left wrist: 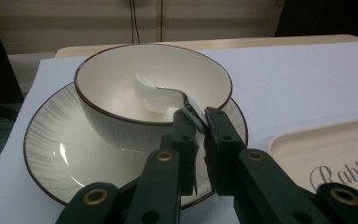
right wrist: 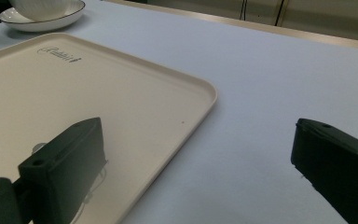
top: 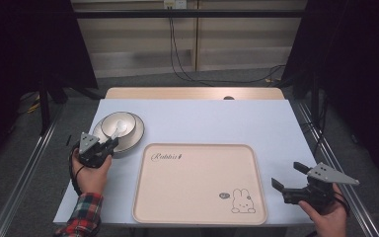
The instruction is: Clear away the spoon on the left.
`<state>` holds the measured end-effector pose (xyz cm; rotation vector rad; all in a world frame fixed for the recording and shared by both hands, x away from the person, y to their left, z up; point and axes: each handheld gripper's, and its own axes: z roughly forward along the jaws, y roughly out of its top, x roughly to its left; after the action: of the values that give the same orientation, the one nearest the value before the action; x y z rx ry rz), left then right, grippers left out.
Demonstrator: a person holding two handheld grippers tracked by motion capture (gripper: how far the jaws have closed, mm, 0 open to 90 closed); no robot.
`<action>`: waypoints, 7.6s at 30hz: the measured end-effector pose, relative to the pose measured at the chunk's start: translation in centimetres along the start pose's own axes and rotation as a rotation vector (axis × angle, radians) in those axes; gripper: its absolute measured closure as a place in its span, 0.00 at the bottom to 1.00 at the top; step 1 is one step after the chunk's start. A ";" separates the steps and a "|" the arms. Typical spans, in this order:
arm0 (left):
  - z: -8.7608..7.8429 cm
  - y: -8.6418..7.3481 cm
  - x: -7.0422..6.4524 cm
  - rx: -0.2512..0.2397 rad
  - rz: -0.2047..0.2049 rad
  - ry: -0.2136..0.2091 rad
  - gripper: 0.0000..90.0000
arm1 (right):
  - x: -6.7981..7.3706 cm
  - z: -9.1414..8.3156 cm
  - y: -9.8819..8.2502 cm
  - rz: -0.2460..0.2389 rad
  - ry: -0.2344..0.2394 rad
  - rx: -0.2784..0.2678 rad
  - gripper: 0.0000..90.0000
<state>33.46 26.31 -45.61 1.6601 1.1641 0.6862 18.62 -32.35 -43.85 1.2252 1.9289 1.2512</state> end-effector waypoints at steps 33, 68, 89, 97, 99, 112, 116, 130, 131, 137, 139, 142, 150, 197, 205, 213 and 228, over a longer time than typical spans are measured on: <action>0.3 2.4 2.2 -0.035 -0.140 0.042 0.95 | 0.0 0.5 -0.1 -0.002 0.024 0.009 0.03; -0.2 0.3 3.1 -0.038 -0.206 0.096 0.73 | 0.2 0.7 -0.1 0.000 0.029 0.019 0.03; 2.0 0.5 4.8 -0.086 -0.309 0.143 0.61 | 0.0 0.8 -0.4 0.017 0.030 0.026 0.03; 3.1 0.8 5.7 -0.106 -0.366 0.146 0.68 | -0.7 0.5 -0.7 0.058 0.023 0.007 0.03; 3.2 1.1 5.8 -0.110 -0.360 0.162 0.72 | -0.7 0.4 -0.7 0.071 0.025 0.006 0.03; 3.1 4.3 4.3 -0.192 -0.345 0.091 0.92 | -0.6 0.2 -0.5 0.048 0.022 0.007 0.03; 3.8 5.2 3.4 -0.203 -0.336 0.063 0.94 | -0.5 0.2 -0.5 0.056 0.024 0.001 0.03; 5.9 6.8 1.2 -0.220 -0.280 0.022 0.96 | -0.7 0.1 -0.6 0.038 0.027 0.005 0.03; 5.9 6.9 1.2 -0.216 -0.283 0.025 0.96 | -0.7 0.1 -0.6 0.037 0.028 0.005 0.03; 5.3 7.3 1.1 -0.231 -0.268 0.008 0.96 | -0.5 0.2 -0.7 0.034 0.034 0.012 0.03; 5.0 7.6 1.1 -0.233 -0.272 0.014 0.96 | -0.4 0.3 -0.6 0.027 0.037 0.011 0.03; 4.4 8.1 1.3 -0.230 -0.266 0.006 0.96 | -0.2 0.4 -0.5 0.020 0.043 0.014 0.03; 3.6 9.0 1.5 -0.201 -0.268 -0.038 0.96 | 0.0 0.6 -0.5 0.013 0.051 0.016 0.03; 2.9 12.0 0.2 -0.139 -0.280 -0.181 0.96 | -0.1 0.6 -0.4 0.009 0.055 0.008 0.03; 2.4 12.8 -1.3 -0.122 -0.278 -0.262 0.96 | 0.1 0.7 -0.3 0.007 0.056 0.010 0.03; 2.1 12.7 -3.0 -0.089 -0.248 -0.338 0.96 | 0.2 0.7 -0.3 0.003 0.058 0.010 0.03; 1.8 10.3 -5.6 -0.042 -0.222 -0.440 0.96 | 0.4 0.8 -0.3 0.001 0.064 0.019 0.03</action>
<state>36.72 19.61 -36.35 1.5180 0.9840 0.1889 18.96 -31.74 -44.48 1.2089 1.9900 1.2901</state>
